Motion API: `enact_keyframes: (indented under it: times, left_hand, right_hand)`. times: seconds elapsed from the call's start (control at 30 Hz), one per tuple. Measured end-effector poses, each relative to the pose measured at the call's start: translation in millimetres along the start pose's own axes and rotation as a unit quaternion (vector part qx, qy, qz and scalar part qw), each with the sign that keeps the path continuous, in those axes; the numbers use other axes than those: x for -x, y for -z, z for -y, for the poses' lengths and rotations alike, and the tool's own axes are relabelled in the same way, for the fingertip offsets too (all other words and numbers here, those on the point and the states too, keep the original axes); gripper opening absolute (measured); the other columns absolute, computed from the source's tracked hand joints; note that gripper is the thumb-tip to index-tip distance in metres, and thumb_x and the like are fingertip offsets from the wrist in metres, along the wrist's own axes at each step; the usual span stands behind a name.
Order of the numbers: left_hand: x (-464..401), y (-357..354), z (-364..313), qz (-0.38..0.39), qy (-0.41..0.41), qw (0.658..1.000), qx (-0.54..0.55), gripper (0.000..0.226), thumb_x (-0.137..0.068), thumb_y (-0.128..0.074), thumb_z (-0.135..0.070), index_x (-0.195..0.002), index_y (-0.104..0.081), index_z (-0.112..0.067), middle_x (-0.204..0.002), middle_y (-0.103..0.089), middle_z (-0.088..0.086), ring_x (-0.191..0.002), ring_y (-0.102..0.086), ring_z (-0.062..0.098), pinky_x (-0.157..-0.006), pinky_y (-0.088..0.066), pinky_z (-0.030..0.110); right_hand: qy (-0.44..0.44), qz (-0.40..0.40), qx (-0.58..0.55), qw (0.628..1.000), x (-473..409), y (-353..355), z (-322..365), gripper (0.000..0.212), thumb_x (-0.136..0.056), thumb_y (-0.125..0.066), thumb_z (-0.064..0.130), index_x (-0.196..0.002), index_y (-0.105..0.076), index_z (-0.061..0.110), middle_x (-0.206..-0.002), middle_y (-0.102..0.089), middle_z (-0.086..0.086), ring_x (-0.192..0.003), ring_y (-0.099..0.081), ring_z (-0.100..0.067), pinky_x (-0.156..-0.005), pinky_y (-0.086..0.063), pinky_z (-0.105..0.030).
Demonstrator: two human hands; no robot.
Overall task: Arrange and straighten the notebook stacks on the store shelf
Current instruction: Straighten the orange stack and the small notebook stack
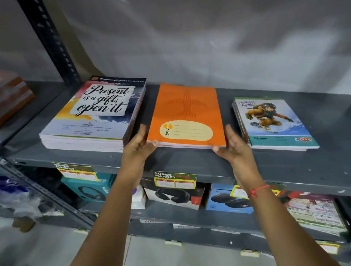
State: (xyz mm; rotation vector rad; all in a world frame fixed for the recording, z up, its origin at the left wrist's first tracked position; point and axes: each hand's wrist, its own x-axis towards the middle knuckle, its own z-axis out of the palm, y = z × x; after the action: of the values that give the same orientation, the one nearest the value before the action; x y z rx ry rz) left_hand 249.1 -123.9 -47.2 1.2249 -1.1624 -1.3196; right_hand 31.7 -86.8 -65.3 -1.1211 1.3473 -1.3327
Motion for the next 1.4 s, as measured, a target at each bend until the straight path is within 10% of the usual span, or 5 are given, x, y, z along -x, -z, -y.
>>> enact_keyframes:
  times: [0.3,0.47,0.7,0.9,1.4]
  left_hand:
    - [-10,-2,9,-0.076,-0.006,0.997,0.022,0.047,-0.085,-0.057,0.004,-0.131,-0.052,-0.006,-0.120,-0.057,-0.006,-0.102,-0.055,0.006,-0.071,-0.048,-0.002]
    - [-13,-9,11,-0.119,-0.016,0.992,0.042,0.044,-0.084,-0.059,0.004,-0.127,-0.055,-0.003,-0.115,-0.059,-0.005,-0.086,-0.056,-0.004,-0.063,-0.047,-0.005]
    - [-14,-14,10,-0.162,-0.009,0.985,0.048,0.041,-0.083,-0.062,0.000,-0.124,-0.059,-0.005,-0.109,-0.063,-0.003,-0.089,-0.058,0.003,-0.065,-0.049,-0.001]
    - [-23,-21,0,-0.177,-0.007,0.984,0.021,0.037,-0.083,-0.064,-0.008,-0.121,-0.063,-0.010,-0.109,-0.065,-0.004,-0.097,-0.056,0.007,-0.076,-0.046,0.004]
    - [-9,-20,10,-0.189,-0.015,0.982,-0.001,0.037,-0.086,-0.062,-0.013,-0.122,-0.061,-0.011,-0.118,-0.064,0.002,-0.108,-0.055,0.013,-0.095,-0.040,0.023]
  right_hand:
    - [0.012,-0.064,-0.028,0.997,-8,-3,-5,0.064,-0.080,-0.060,-0.005,-0.139,-0.036,0.005,-0.136,-0.052,-0.004,-0.117,-0.055,-0.010,-0.099,-0.042,-0.016]
    - [0.017,-0.097,-0.038,0.994,-13,-4,-6,0.056,-0.079,-0.061,-0.007,-0.132,-0.047,0.004,-0.117,-0.058,0.008,-0.080,-0.064,0.017,-0.083,-0.049,-0.005]
    - [0.025,-0.138,0.005,0.990,-12,-8,-6,0.053,-0.079,-0.064,-0.001,-0.130,-0.050,0.003,-0.121,-0.058,0.004,-0.096,-0.062,0.002,-0.094,-0.048,-0.017]
    - [0.051,-0.174,0.016,0.983,-19,-9,-4,0.049,-0.078,-0.066,0.003,-0.126,-0.054,0.004,-0.120,-0.061,0.000,-0.074,-0.058,0.026,-0.097,-0.047,-0.019]
    - [0.014,-0.181,0.041,0.983,0,-15,3,0.049,-0.080,-0.065,0.009,-0.128,-0.053,0.010,-0.108,-0.064,0.008,-0.084,-0.061,0.016,-0.083,-0.044,0.002]
